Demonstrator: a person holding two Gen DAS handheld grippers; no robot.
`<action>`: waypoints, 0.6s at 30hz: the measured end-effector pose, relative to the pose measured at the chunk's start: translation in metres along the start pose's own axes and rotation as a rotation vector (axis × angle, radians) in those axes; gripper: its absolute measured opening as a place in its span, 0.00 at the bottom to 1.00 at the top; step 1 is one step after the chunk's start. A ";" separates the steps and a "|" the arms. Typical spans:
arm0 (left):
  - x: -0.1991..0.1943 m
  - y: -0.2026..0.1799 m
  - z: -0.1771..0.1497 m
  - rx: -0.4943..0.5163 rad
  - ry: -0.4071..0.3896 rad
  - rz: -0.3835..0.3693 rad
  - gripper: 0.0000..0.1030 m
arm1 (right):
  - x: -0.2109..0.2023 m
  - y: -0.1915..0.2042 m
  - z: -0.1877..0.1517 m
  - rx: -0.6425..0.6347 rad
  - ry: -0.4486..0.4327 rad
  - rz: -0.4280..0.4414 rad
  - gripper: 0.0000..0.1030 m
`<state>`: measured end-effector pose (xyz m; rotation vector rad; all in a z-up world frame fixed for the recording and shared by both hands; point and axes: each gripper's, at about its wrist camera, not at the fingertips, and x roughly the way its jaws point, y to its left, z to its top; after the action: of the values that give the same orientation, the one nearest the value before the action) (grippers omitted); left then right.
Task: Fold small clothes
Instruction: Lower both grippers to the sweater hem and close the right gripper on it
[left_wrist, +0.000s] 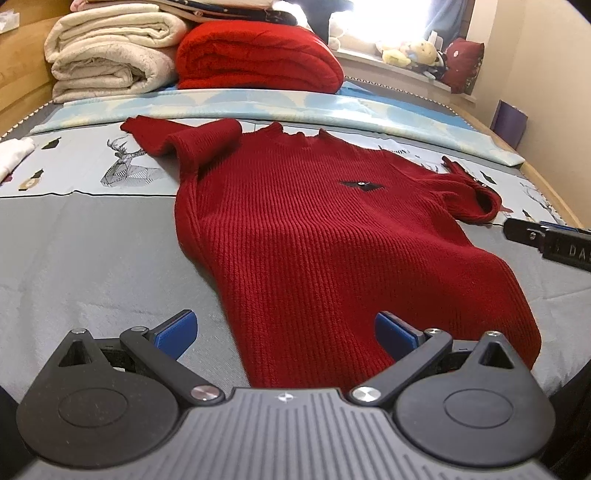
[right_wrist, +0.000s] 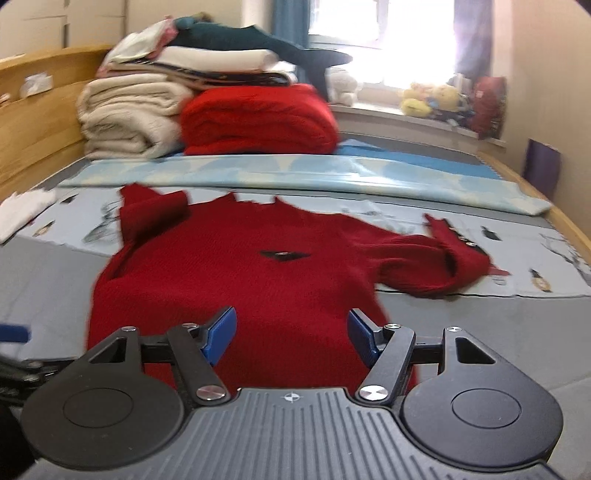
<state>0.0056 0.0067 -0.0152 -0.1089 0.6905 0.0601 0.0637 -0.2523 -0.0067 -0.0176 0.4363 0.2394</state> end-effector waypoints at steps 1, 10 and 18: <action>0.000 0.001 0.000 -0.007 0.001 -0.006 0.98 | 0.002 -0.008 -0.001 0.017 0.005 -0.012 0.66; 0.007 0.021 0.011 -0.038 0.020 -0.020 0.70 | 0.015 -0.070 0.005 -0.041 0.068 -0.044 0.66; 0.048 0.072 0.025 -0.147 0.101 -0.071 0.60 | 0.027 -0.112 -0.011 0.057 0.150 -0.023 0.66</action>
<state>0.0511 0.0824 -0.0326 -0.2787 0.7818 0.0373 0.1092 -0.3558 -0.0323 0.0150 0.5915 0.2038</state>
